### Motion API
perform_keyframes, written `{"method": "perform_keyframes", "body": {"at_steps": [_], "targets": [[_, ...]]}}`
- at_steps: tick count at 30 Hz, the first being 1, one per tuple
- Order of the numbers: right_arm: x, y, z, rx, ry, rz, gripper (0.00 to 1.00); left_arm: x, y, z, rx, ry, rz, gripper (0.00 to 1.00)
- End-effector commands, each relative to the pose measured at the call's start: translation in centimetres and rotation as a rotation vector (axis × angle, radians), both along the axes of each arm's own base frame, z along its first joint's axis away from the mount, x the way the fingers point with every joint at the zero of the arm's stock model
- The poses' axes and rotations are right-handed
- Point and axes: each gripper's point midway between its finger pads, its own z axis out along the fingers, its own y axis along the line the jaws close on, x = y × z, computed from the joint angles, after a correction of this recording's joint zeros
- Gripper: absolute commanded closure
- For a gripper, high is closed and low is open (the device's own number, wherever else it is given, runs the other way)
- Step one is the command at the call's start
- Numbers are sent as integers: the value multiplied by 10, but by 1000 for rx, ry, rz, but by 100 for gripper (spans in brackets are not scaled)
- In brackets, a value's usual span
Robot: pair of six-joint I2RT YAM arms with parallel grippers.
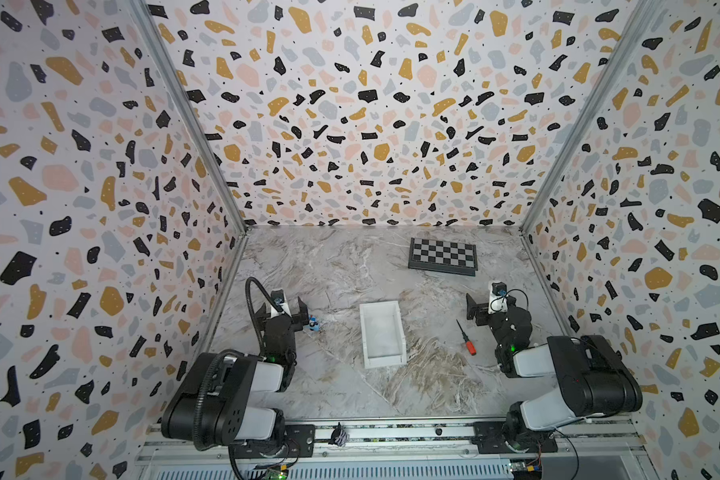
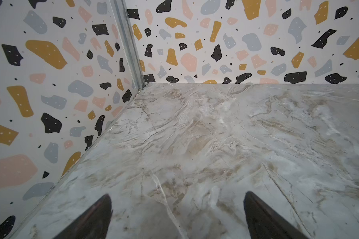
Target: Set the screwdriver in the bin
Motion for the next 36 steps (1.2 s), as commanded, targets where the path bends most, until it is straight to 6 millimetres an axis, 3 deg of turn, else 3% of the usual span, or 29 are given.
{"method": "perform_keyframes", "body": {"at_steps": [1,36], "targets": [[2,0,9,-3,-27,-3,1,7,1,24,-9,-86,5,0],[1,0,10,5,-29,4,1,5,12,24,-29,-96,65,0]]}}
